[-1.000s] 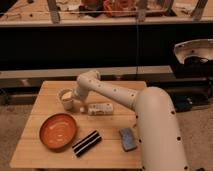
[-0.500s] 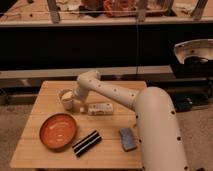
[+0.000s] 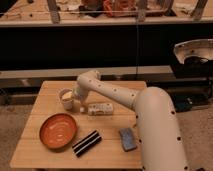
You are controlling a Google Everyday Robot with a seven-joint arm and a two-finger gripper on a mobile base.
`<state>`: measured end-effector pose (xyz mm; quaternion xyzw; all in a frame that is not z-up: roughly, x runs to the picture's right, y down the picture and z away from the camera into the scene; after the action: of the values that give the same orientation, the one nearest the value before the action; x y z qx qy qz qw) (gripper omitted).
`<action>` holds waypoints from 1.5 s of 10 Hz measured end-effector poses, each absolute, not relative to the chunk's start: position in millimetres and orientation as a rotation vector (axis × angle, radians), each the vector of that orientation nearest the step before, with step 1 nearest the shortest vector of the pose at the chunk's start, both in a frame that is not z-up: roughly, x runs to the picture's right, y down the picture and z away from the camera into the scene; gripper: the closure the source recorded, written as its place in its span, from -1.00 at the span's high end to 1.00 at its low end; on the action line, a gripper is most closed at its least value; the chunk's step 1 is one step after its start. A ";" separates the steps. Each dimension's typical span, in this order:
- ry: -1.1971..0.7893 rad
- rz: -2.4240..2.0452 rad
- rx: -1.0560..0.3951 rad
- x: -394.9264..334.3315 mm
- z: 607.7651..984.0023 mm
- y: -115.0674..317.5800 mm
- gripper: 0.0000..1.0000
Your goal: Pick up the ceramic cup
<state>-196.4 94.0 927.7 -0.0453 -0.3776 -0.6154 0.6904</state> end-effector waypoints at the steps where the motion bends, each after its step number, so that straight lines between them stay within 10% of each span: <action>1: -0.844 -1.389 -0.097 -198.8 926.7 94.1 -0.16; 5: -0.847 -1.390 -0.096 -200.9 925.7 94.1 -0.96; 15: -0.831 -1.439 -0.017 -197.5 894.0 95.4 -1.00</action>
<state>-197.5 95.4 894.0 -0.0077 -0.3695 -0.6394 0.6742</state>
